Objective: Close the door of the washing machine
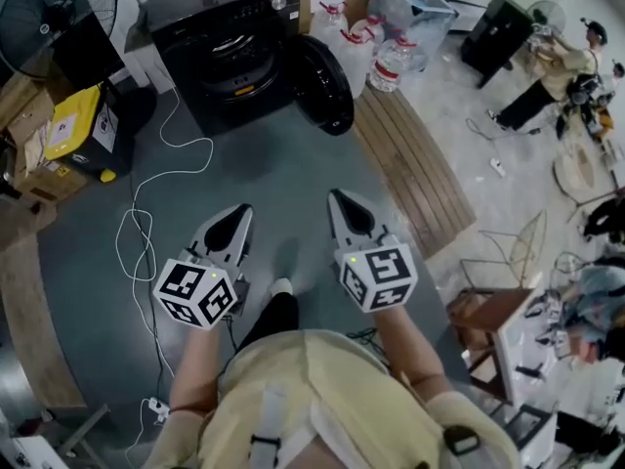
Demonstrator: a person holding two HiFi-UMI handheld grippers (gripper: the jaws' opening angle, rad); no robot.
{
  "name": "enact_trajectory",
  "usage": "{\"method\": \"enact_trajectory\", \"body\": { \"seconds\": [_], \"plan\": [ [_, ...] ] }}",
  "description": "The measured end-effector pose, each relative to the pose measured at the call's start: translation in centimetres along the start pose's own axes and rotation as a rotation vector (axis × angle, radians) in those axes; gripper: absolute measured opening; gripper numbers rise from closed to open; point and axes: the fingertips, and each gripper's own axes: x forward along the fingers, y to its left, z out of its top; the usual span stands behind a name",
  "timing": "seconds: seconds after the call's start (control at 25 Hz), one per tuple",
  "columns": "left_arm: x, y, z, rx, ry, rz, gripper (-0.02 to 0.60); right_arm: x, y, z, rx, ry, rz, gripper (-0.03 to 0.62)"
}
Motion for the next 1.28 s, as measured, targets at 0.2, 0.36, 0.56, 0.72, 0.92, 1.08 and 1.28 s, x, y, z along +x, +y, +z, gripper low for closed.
{"method": "enact_trajectory", "body": {
  "seconds": [0.2,0.36,0.56,0.72,0.92,1.08,1.28],
  "plan": [
    [1.1,3.4,0.6,0.034,0.013,0.006,0.012,4.4,1.3,-0.3,-0.036,0.024,0.063,0.005],
    [1.6,6.2,1.0,0.039,0.029,0.009,0.012,7.4,1.9,-0.6,-0.074,0.048,0.082,0.005],
    [3.1,8.5,1.3,0.053,0.039,-0.001,0.012,10.2,0.8,-1.3,-0.097,0.114,0.051,0.006],
    [4.4,9.9,1.2,0.021,0.035,-0.004,0.012,12.4,-0.8,-1.7,-0.117,0.149,0.050,0.078],
    [7.5,12.2,1.9,0.021,0.029,0.036,0.013,16.4,-4.8,-2.2,-0.137,0.159,0.034,0.119],
    [11.7,14.9,2.8,-0.013,0.010,0.051,0.014,20.5,-8.9,-3.1,-0.156,0.202,0.032,0.133],
    [19.6,18.0,4.3,-0.026,-0.020,0.071,0.014,27.0,-15.0,-3.1,-0.186,0.246,0.041,0.144]
  ]
}}
